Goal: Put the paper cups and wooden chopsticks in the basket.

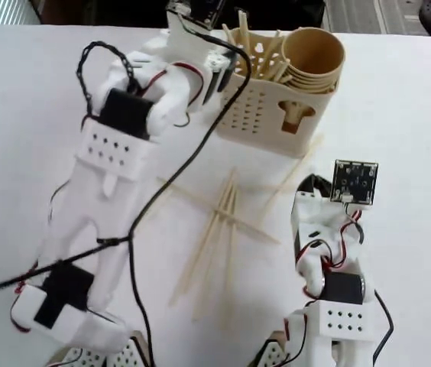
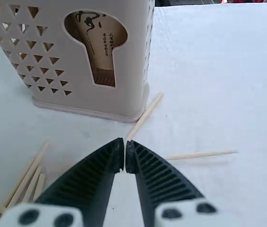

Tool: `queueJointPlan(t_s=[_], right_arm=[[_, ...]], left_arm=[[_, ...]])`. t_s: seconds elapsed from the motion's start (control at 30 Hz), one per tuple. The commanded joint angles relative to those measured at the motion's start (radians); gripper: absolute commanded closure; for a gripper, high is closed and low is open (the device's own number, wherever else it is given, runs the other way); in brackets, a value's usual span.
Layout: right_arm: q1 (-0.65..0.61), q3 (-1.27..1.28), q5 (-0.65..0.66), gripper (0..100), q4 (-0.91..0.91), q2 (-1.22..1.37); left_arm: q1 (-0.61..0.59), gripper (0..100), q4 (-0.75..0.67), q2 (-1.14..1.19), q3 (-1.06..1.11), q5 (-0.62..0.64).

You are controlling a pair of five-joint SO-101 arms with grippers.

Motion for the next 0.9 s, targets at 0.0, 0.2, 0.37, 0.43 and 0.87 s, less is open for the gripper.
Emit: queueJointPlan(t_s=[0.0, 0.2, 0.37, 0.43, 0.87], right_arm=[[0.004, -0.009, 0.014, 97.4, -0.013, -0.016], [0.002, -0.103, 0.058, 97.4, 0.111, -0.010], [-0.021, -0.235, 0.072, 94.2, 0.268, -0.008], [-0.065, -0.261, 0.084, 94.3, 0.303, -0.008], [-0.156, -0.549, -0.018, 94.0, 0.556, 0.407]], left_arm=[[-0.005, 83, 0.132, -0.159, -0.049, 0.002], [-0.062, 84, 0.381, -0.272, -0.048, 0.000], [-0.185, 84, 0.525, -0.332, -0.048, 0.000], [-0.226, 84, 0.562, -0.358, -0.046, -0.002], [-0.401, 84, 0.480, -0.598, 0.384, -0.061]])
